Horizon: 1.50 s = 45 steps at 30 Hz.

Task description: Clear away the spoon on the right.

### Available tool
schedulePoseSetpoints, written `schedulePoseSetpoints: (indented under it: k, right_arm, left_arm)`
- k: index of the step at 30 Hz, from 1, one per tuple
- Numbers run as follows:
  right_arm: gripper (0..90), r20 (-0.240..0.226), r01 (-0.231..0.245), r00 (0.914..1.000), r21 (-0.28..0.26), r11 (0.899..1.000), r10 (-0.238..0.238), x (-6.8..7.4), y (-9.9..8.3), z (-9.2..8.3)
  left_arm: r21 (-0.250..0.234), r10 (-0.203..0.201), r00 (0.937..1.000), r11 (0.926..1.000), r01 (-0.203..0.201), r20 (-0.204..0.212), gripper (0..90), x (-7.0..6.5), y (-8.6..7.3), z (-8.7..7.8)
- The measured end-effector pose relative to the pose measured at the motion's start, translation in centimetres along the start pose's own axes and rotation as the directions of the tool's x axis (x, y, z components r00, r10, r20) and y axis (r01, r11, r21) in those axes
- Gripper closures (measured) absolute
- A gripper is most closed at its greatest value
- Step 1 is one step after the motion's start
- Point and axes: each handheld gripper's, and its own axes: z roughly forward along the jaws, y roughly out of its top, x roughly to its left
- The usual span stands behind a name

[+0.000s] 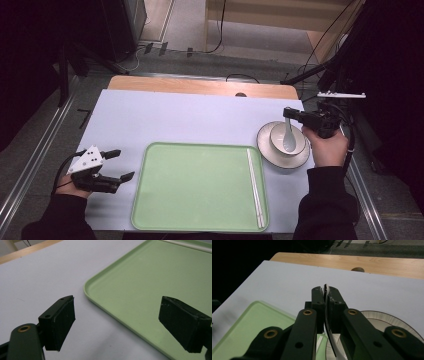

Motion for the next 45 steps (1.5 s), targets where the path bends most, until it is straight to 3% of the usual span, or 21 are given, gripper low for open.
schedulePoseSetpoints:
  k: [8,14,17,21,24,45]
  right_arm:
    - [86.2,-0.031,0.032,0.9990,0.020,0.999,-0.031,2.4,-0.7,0.2]
    - [86.2,-0.083,0.053,0.9953,0.028,0.998,-0.051,4.0,-1.3,0.5]
    - [86.1,-0.113,0.052,0.9925,0.031,0.998,-0.048,4.5,-1.8,0.8]
    - [86.1,-0.116,0.068,0.9913,0.045,0.997,-0.062,5.3,-2.4,1.0]
    - [86.1,-0.150,0.069,0.9868,0.044,0.997,-0.062,5.7,-3.0,1.2]
    - [86.0,-0.185,0.110,0.9786,0.101,0.989,-0.090,8.7,-7.0,2.5]
  left_arm:
    - [-0.001,0.000,1.0000,1.0000,0.000,-0.004,13.4,0.0,0.1,-0.1]
    - [0.000,0.000,1.0000,1.0000,0.000,-0.006,13.4,0.0,0.1,-0.1]
    - [-0.002,0.000,1.0000,1.0000,0.000,-0.005,13.4,0.0,0.2,-0.1]
    - [-0.011,-0.002,1.0000,0.9999,0.002,-0.003,13.4,0.1,0.2,-0.1]
    - [-0.013,-0.003,1.0000,0.9999,0.003,-0.004,13.4,0.2,0.3,-0.1]
    - [-0.018,-0.005,1.0000,0.9998,0.005,-0.002,13.4,0.3,0.5,0.1]
